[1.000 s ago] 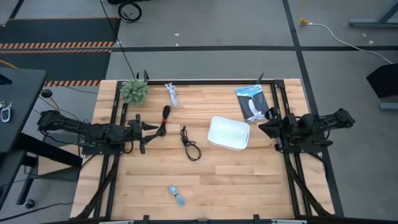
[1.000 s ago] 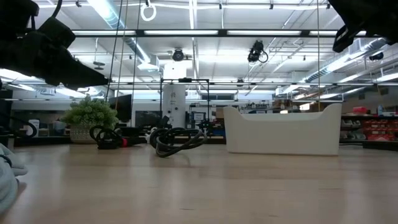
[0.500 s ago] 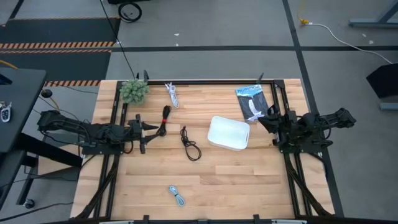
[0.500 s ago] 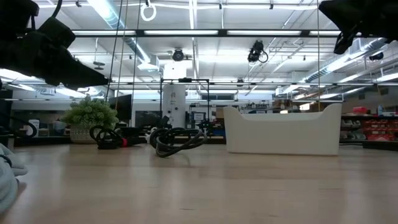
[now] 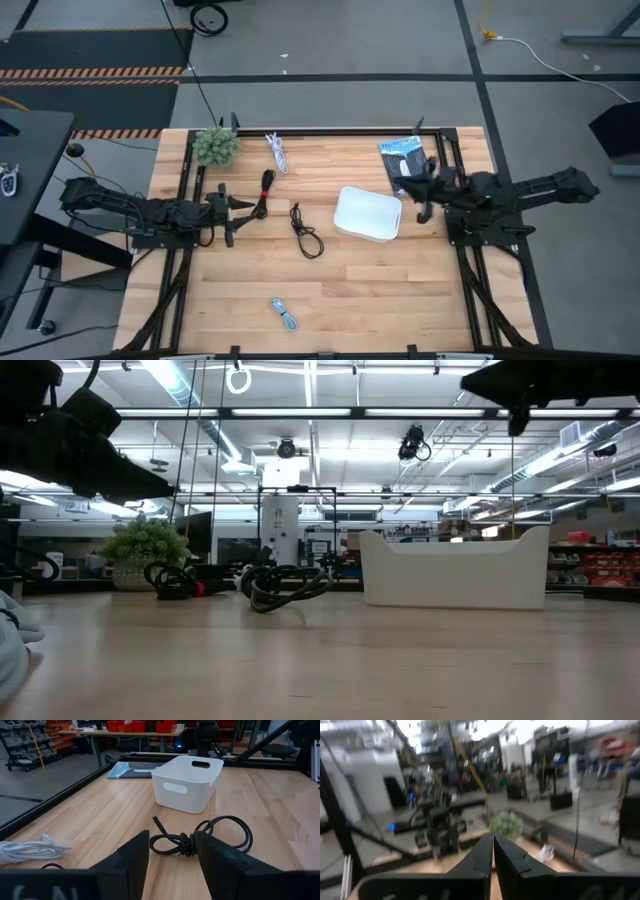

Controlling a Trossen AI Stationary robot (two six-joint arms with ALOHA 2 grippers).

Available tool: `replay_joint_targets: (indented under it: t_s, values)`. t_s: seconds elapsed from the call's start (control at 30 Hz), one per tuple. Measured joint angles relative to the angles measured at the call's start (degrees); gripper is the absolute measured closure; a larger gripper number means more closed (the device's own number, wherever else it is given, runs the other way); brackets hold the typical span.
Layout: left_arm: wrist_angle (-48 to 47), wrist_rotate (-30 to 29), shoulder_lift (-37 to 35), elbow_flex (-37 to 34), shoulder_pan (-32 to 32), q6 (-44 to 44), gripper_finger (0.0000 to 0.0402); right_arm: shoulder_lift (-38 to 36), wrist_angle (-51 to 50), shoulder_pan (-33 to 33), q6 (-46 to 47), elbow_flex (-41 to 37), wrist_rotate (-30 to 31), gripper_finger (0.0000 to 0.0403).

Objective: Pick and place USB-C Cables
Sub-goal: Put the bottom black charger cable into the white bin

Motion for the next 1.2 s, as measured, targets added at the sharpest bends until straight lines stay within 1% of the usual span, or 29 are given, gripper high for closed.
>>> replay_joint_targets:
  t_s: [0.1, 0.27, 0.4, 0.5, 0.6, 0.73, 0.9, 1.2]
  values:
    - [0.0, 0.0, 0.0, 0.0, 0.0, 0.0, 0.023, 7.2, 0.5, -0.4, 1.0, 2.3, -2.4, 0.038]
    - [0.0, 0.0, 0.0, 0.0, 0.0, 0.0, 0.023, 18.4, 0.7, -0.4, 2.0, 6.9, -2.9, 0.038]
    - [0.0, 0.0, 0.0, 0.0, 0.0, 0.0, 0.023, 26.4, 0.1, -0.4, 1.9, 11.7, -5.2, 0.038]
    - [0.0, 0.0, 0.0, 0.0, 0.0, 0.0, 0.023, 32.1, -0.2, -0.4, 0.2, 15.4, -7.0, 0.0374]
    - [0.0, 0.0, 0.0, 0.0, 0.0, 0.0, 0.023, 37.2, -1.6, -0.3, -2.1, 19.4, -7.3, 0.0364]
    - [0.0, 0.0, 0.0, 0.0, 0.0, 0.0, 0.023, 43.4, -4.5, -0.3, -4.5, 24.7, -7.4, 0.0338]
    - [0.0, 0.0, 0.0, 0.0, 0.0, 0.0, 0.023, 50.3, -7.7, 0.1, -7.4, 30.8, -7.4, 0.0293]
    - [0.0, 0.0, 0.0, 0.0, 0.0, 0.0, 0.023, 60.5, -11.9, 2.0, -10.1, 39.7, -7.4, 0.0221]
